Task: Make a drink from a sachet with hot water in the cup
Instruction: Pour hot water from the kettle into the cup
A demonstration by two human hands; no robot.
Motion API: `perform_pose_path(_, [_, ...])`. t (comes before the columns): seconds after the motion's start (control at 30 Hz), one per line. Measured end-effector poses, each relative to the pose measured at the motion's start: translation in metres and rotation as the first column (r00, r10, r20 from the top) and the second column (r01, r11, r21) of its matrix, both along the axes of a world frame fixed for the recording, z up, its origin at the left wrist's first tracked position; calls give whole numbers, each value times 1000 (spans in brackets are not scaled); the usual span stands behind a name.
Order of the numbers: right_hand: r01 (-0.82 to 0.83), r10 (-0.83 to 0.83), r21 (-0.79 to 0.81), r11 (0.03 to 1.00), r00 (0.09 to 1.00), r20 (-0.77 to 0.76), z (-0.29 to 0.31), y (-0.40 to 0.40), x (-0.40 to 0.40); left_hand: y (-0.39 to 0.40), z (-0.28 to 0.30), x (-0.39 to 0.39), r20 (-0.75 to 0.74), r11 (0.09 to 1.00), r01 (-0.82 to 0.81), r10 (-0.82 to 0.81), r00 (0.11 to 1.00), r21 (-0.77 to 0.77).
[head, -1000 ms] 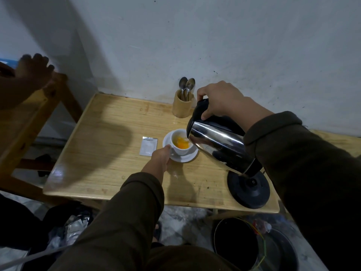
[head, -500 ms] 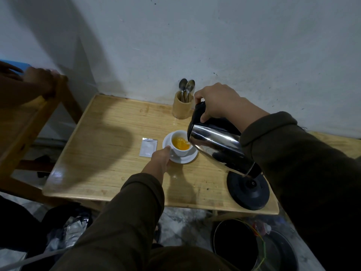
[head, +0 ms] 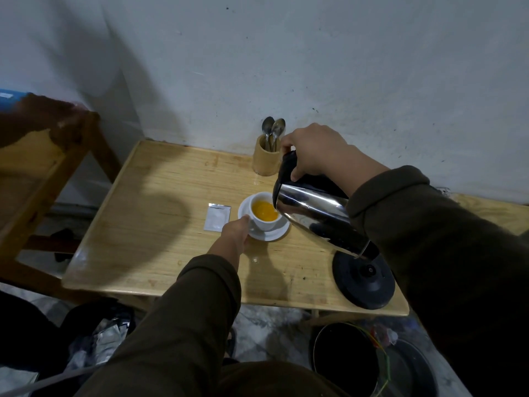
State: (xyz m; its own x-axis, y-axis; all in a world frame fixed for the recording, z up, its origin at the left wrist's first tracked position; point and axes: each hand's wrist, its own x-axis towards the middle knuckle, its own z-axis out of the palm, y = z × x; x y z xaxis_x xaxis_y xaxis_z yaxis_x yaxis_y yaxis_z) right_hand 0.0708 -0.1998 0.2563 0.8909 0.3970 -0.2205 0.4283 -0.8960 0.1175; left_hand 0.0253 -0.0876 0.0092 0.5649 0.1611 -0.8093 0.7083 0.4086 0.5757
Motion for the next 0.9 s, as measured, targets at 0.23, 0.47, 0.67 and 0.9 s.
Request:
perform_pose_path(0.23, [-11, 11, -11, 1000, 1000, 6, 1, -2, -2, -2, 2, 0, 2, 1000, -2, 2, 1000, 12])
perform_pose_path(0.47, [-18, 18, -4, 1000, 1000, 17, -2, -5, -3, -4, 5, -2, 15, 1000, -22, 21, 1000, 18])
perform_pose_path(0.67, [18, -18, 111, 994, 1000, -5, -3, -24, -10, -9, 11, -7, 13, 994, 2, -4, 1000, 110])
perform_pose_path(0.9, [133, -129, 325, 936, 991, -35, -13, -60, -32, -31, 19, -12, -35, 972, 12, -4, 999, 237])
